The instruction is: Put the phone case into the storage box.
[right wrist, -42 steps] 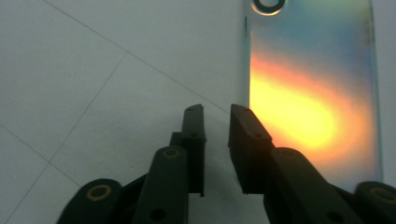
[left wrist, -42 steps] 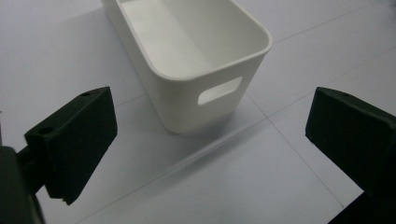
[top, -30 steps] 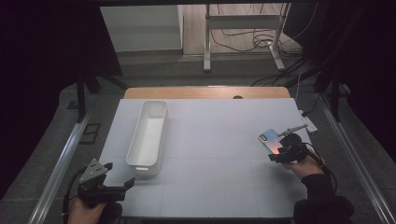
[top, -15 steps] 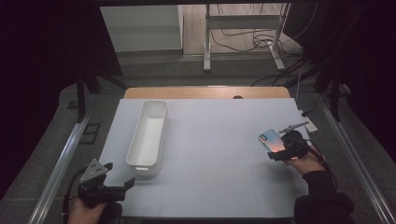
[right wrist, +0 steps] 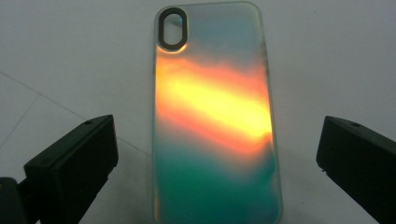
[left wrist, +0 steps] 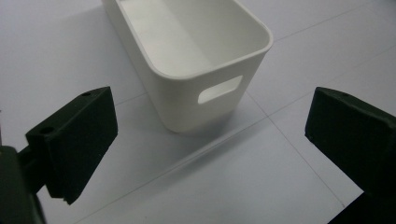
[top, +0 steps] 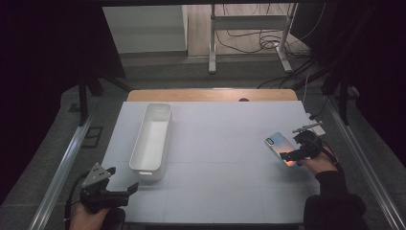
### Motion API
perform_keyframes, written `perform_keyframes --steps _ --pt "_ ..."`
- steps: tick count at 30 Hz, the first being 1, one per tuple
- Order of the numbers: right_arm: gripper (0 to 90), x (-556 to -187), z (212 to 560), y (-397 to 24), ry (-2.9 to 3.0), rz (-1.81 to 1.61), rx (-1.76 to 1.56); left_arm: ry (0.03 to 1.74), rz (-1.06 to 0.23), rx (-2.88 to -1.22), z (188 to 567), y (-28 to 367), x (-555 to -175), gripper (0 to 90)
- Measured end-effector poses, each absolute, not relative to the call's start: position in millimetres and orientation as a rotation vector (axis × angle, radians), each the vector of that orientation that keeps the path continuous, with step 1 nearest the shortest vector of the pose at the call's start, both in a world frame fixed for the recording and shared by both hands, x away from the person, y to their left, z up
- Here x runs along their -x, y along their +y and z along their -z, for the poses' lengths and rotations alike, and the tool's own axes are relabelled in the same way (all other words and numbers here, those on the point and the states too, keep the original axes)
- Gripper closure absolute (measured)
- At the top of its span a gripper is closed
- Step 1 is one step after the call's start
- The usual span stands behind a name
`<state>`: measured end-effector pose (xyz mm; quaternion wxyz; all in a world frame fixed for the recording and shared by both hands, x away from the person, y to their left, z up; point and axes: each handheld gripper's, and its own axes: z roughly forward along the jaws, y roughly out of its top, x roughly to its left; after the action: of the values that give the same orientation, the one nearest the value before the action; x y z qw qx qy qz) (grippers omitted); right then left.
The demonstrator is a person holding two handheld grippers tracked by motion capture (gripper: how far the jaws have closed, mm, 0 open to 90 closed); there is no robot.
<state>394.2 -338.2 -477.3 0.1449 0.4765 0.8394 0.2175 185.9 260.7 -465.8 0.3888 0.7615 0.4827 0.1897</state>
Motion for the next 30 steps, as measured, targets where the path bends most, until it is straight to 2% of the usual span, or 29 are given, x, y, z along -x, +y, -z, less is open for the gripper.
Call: perform_keyframes --steps 20,30 --pt "0.0 -402.4 506.9 -338.8 2.502 -0.554 -1.346 1.225 -0.481 -1.940 465.8 260.6 -186.0 3.0" --pt "0.0 -401.4 508.8 -337.6 2.501 -0.534 -1.336 1.222 -0.486 -1.946 465.6 259.8 -185.7 3.0"
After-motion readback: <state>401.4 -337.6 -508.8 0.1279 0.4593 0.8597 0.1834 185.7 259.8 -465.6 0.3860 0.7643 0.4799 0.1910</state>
